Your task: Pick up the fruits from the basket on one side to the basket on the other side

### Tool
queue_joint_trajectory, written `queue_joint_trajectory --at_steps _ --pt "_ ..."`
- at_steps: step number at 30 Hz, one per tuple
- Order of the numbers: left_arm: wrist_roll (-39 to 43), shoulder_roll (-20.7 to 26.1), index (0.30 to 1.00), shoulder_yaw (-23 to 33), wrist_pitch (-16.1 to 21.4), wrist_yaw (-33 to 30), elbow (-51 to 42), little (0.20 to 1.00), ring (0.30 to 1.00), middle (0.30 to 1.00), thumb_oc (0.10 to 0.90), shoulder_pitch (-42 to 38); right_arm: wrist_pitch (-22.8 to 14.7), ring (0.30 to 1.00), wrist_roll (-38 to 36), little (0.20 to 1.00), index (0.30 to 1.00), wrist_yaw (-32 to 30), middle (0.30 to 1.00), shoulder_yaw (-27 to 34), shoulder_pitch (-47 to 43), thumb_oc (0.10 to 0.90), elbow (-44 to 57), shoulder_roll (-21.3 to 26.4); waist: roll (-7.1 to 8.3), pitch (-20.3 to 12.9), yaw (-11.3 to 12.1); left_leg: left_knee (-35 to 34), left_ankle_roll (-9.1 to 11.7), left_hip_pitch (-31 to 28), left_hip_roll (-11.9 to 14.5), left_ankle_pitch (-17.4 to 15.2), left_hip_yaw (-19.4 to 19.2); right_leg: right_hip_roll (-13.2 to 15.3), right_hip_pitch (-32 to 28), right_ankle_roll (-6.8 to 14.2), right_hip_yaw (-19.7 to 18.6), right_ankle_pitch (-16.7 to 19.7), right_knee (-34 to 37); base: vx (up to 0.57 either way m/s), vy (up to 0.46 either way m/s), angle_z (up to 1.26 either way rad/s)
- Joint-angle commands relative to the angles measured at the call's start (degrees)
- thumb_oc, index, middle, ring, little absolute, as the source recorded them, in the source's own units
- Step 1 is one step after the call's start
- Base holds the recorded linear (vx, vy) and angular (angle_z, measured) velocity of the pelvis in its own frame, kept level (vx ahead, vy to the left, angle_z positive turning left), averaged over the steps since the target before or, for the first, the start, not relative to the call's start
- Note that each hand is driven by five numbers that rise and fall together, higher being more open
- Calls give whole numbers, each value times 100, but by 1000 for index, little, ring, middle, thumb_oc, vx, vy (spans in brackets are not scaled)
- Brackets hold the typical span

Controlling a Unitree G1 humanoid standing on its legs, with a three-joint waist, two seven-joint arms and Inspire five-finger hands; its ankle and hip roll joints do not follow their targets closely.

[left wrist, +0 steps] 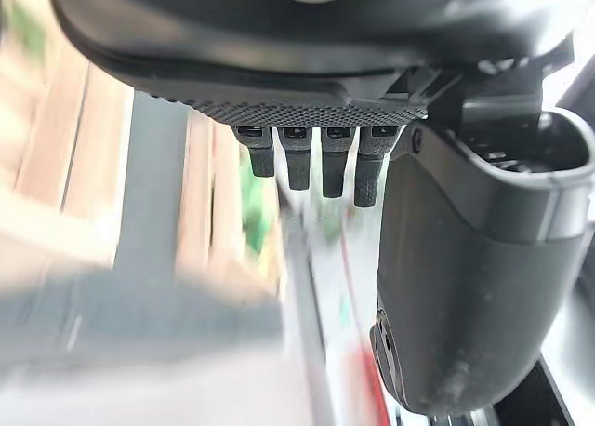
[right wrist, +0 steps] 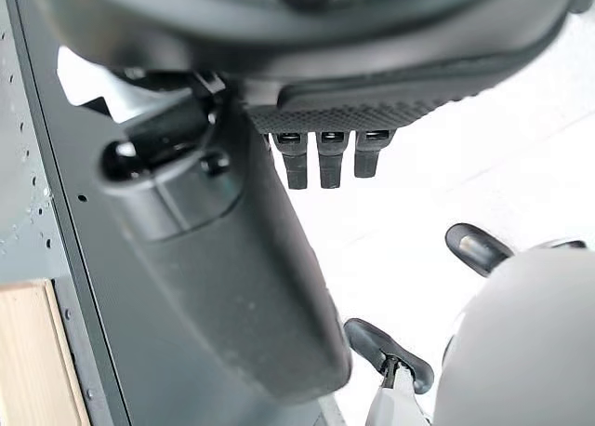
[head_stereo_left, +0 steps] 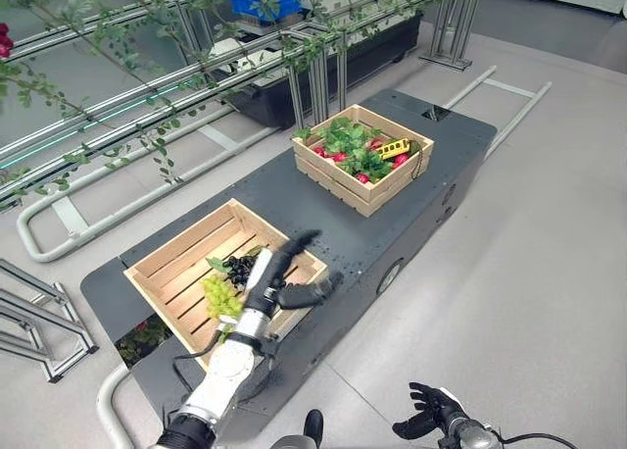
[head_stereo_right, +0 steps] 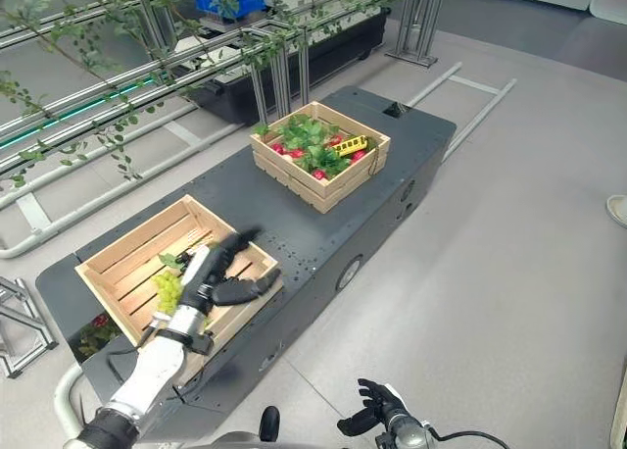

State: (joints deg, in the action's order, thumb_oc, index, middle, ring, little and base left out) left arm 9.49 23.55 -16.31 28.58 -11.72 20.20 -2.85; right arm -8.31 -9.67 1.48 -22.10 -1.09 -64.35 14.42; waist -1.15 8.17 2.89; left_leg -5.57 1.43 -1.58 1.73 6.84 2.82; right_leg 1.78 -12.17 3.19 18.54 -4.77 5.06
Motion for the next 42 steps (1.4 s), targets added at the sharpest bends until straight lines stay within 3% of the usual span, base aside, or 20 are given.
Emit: queue_joint_trajectory --at_steps 1,5,6,8,14,21,30,37,42 --pt "-615 186 900 242 445 -726 -373 900 900 900 800 -764 -325 900 -373 900 900 -138 900 315 -53 800 353 66 52 71 184 57 -77 -218 0 -466 -89 311 277 -371 92 -221 -929 159 33 18" --pt "-1162 368 900 591 106 -1492 -76 900 900 900 800 -988 -399 900 -290 900 900 -24 900 273 89 800 519 73 69 208 200 247 -86 -147 -5 -419 -78 374 426 -417 161 -427 -1433 108 60 8" --pt "-1330 483 900 672 -193 -1783 13 900 900 900 800 -1127 -402 900 -272 900 900 -10 900 206 91 800 618 129 102 343 193 780 -76 142 -30 -533 -100 451 620 -450 154 -506 -1756 -9 106 5" --pt "-1250 637 900 719 -416 -2203 237 900 900 900 800 -1422 -399 900 -234 900 900 15 900 65 -27 800 697 280 125 615 173 1522 -52 669 -41 -697 -211 551 1001 -498 94 -622 -2284 -83 139 12" --pt "-818 930 900 831 -1008 -2645 891 900 900 900 800 -1919 -377 900 -252 900 900 -38 900 -121 -296 800 687 505 176 1174 95 2733 -110 1527 33 -1065 -493 629 1649 -609 -109 -990 -3365 -75 136 -6" --pt "-615 1179 900 750 -1657 -2928 1514 900 900 900 800 -2489 -386 900 -133 900 900 -66 900 -404 -470 800 894 670 263 1584 17 3794 -238 2283 87 -1495 -731 706 2315 -702 -245 -1354 -4424 -16 145 -5" --pt "-318 1406 900 688 -2305 -3018 2323 900 900 900 800 -3153 -375 900 -345 900 900 -149 900 -552 -650 800 1212 753 522 1855 -72 4425 -341 2756 188 -1756 -861 719 2924 -683 -466 -1514 -5080 0 75 -2" --pt "382 1553 900 522 -2977 -2991 3134 900 900 900 800 -3874 -374 900 -457 900 900 -226 900 -798 -941 800 1317 732 680 2033 -146 4567 -440 3027 213 -1748 -888 711 3369 -644 -546 -1451 -5303 -28 36 -3" --pt "828 1574 900 452 -3244 -2926 3388 900 900 900 800 -4246 -373 900 -581 900 900 -304 900 -937 -1099 800 1366 674 779 2110 -148 4565 -450 3097 251 -1766 -895 671 3490 -580 -560 -1369 -5286 -5 -1 -1"
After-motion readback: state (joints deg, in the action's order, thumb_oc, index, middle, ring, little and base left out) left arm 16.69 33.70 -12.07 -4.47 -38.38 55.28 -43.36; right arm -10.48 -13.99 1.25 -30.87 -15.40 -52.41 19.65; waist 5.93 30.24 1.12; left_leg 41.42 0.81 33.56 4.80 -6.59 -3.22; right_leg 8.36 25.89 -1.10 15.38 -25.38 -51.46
